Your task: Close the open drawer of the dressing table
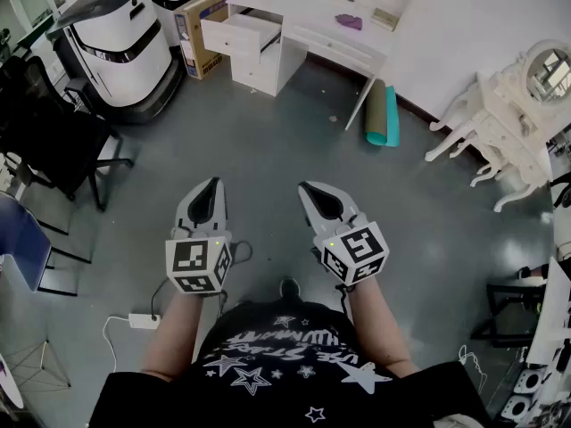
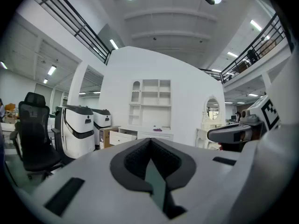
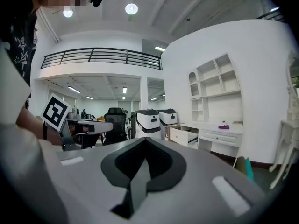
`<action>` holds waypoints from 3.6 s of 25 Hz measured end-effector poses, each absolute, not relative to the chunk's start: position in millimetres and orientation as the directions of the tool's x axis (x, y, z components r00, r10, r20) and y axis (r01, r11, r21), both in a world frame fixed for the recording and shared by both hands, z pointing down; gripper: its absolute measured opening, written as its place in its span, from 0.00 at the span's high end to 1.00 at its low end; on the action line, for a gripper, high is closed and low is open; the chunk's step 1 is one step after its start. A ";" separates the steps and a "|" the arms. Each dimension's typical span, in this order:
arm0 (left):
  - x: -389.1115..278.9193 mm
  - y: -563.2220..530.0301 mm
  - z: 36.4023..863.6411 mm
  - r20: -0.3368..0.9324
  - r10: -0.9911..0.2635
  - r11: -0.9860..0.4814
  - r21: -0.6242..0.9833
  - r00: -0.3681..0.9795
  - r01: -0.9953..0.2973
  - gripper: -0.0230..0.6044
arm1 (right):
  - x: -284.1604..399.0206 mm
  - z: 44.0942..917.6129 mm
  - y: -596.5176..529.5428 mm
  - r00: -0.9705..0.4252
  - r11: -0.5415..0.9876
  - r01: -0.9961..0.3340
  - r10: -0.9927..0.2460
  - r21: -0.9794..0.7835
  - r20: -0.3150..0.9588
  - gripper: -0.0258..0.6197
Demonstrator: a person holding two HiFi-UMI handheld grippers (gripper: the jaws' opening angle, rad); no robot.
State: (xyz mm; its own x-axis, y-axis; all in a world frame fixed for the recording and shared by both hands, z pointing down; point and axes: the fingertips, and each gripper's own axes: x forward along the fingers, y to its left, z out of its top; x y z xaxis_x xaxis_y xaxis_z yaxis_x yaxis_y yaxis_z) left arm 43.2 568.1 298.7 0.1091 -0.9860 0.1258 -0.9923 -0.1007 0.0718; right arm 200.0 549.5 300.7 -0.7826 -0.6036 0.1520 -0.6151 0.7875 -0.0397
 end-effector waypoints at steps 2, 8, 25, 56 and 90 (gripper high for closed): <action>40.7 568.2 301.4 0.128 -0.987 -0.090 0.076 0.099 -0.993 0.95 | 197.3 303.0 546.5 -0.789 0.794 -0.606 -0.594 -0.042 0.154 0.96; 40.7 569.0 307.2 0.133 -0.988 -0.066 0.083 0.076 -0.994 0.95 | 196.1 311.9 539.4 -0.807 0.810 -0.583 -0.567 -0.067 0.164 0.96; 63.4 549.7 320.7 0.139 -0.989 0.052 0.079 -0.041 -0.996 0.95 | 238.5 333.2 491.6 -0.850 0.835 -0.527 -0.519 -0.158 0.090 0.96; -103.0 351.1 333.4 0.156 -0.985 -0.043 0.150 0.066 -0.988 0.95 | 80.8 337.7 281.8 -0.750 0.729 -0.662 -0.639 -0.177 0.172 0.96; -131.7 104.6 340.5 0.182 -0.983 0.006 0.142 0.020 -0.990 0.95 | 18.2 347.3 7.3 -0.794 0.766 -0.608 -0.592 -0.208 0.139 0.96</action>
State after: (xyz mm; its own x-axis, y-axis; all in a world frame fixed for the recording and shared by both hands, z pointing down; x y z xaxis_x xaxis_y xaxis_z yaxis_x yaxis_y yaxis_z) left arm -131.7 104.6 340.5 0.0202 -0.9830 0.1824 -0.9899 0.0060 0.1418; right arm 18.2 7.3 347.3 -0.7938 -0.5920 0.1393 -0.6079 0.7662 -0.2082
